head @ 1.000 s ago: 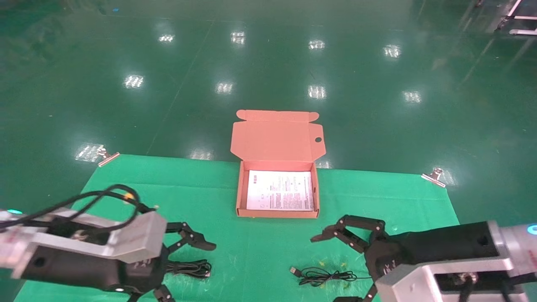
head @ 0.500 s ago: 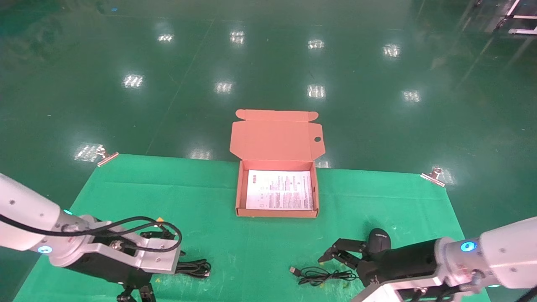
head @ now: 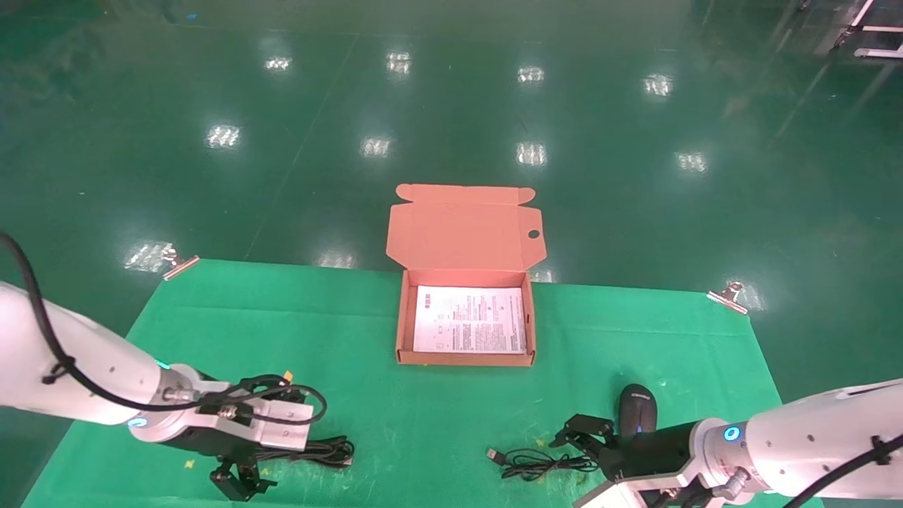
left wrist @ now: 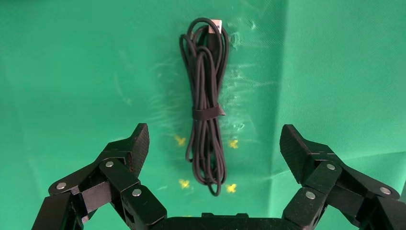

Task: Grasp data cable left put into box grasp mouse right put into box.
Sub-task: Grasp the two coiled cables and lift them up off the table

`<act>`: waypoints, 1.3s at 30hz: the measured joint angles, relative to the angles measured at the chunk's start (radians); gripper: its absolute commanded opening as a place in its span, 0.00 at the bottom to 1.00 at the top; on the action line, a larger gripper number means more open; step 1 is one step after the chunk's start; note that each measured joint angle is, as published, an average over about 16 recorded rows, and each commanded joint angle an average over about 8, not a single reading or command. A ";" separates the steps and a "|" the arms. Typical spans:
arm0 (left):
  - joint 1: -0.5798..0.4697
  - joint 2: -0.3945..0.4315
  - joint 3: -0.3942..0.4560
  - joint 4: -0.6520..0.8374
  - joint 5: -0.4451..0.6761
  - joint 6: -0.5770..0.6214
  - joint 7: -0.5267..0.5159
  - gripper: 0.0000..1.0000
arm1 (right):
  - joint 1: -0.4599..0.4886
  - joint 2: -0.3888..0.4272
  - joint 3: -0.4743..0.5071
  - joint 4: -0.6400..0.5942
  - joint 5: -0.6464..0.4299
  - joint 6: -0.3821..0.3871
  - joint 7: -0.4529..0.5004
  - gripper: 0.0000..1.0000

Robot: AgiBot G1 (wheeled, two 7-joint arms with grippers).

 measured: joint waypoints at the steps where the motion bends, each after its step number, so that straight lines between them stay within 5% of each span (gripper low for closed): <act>1: 0.002 0.006 0.002 0.014 0.004 -0.006 0.003 1.00 | 0.000 -0.007 -0.002 -0.014 -0.007 0.006 0.002 1.00; 24: 0.013 0.111 -0.059 0.478 -0.110 -0.135 0.132 0.99 | 0.018 -0.152 -0.004 -0.358 -0.048 0.149 0.007 1.00; 27: 0.011 0.119 -0.064 0.523 -0.117 -0.150 0.160 0.62 | 0.014 -0.163 -0.004 -0.376 -0.057 0.176 0.001 1.00; 32: 0.008 0.127 -0.067 0.576 -0.120 -0.173 0.198 0.01 | 0.009 -0.173 -0.005 -0.393 -0.068 0.210 -0.008 0.42; 35: 0.007 0.129 -0.068 0.597 -0.119 -0.184 0.216 0.00 | 0.007 -0.177 -0.005 -0.399 -0.073 0.222 -0.013 0.05; 39: 0.006 0.130 -0.068 0.612 -0.118 -0.191 0.231 0.00 | 0.006 -0.179 -0.006 -0.403 -0.074 0.231 -0.019 0.00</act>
